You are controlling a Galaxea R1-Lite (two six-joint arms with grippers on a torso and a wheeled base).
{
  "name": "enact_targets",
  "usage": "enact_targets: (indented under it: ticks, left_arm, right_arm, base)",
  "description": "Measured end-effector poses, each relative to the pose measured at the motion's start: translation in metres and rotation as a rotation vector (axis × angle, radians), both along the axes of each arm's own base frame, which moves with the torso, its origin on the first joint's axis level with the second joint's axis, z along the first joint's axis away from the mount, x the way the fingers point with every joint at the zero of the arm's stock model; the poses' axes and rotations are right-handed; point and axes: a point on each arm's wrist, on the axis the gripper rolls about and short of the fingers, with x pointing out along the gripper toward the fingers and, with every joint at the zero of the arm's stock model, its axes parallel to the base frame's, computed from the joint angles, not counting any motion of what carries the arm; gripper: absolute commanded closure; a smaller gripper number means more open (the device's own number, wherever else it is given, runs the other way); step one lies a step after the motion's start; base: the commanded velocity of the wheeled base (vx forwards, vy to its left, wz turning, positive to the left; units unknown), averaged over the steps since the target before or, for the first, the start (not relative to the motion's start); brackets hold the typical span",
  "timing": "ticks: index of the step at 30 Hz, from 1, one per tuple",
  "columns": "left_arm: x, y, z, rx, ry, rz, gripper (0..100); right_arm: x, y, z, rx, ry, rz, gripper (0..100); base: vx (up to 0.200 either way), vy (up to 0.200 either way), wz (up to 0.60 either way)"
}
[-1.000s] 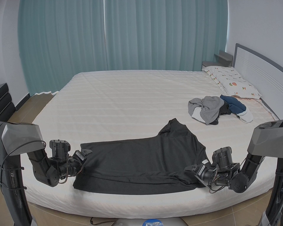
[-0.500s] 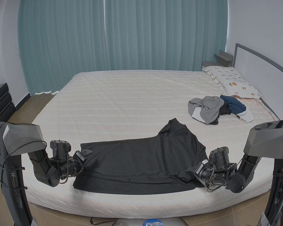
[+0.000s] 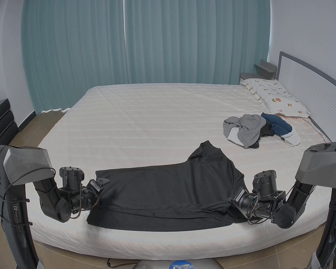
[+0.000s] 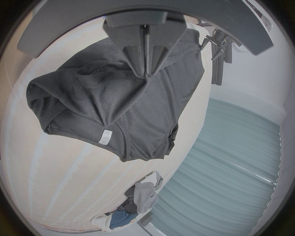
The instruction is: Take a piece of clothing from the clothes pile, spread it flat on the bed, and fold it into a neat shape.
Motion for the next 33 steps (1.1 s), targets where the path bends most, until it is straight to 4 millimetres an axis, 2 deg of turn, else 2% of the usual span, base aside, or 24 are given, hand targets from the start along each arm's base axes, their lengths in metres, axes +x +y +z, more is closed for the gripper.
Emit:
enact_targets:
  ticks: [7,17,24,25,33]
  left_arm:
    - [0.001,0.001,0.000,0.008,-0.004,-0.001,0]
    - [0.003,0.007,-0.002,0.038,-0.003,0.002,0]
    - [0.006,0.010,-0.005,0.041,-0.001,0.011,0]
    - [0.006,0.010,-0.005,0.041,-0.001,0.013,0]
    - [0.007,0.011,-0.007,0.056,-0.001,0.004,0]
  right_arm:
    - [-0.007,-0.003,0.014,-0.008,-0.028,0.003,100]
    - [-0.023,-0.011,0.028,-0.110,-0.045,0.071,100]
    - [-0.033,-0.014,0.026,-0.161,-0.038,0.123,100]
    - [-0.033,-0.014,0.025,-0.163,-0.035,0.126,0]
    - [-0.031,-0.017,0.017,-0.178,-0.007,0.123,0]
  base:
    - [0.000,0.000,0.00]
    - [0.000,0.000,0.00]
    - [0.000,0.000,0.00]
    - [0.000,0.000,0.00]
    - [0.000,0.000,0.00]
